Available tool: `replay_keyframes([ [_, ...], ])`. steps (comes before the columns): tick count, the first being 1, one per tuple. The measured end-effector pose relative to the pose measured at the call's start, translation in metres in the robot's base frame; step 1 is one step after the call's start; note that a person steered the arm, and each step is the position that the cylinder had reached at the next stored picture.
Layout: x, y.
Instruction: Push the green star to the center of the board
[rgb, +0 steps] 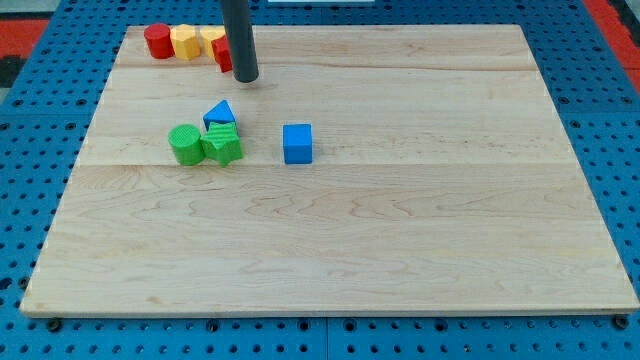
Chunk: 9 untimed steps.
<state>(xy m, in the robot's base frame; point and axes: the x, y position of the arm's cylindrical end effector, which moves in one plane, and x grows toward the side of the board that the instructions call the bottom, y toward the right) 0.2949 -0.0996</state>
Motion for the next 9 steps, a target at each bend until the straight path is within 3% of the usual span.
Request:
replay_keyframes([
  [4,0.002,-0.003],
  [6,0.072,-0.073],
  [7,0.09,-0.034],
  [8,0.11,-0.112],
  [9,0.119,-0.122],
])
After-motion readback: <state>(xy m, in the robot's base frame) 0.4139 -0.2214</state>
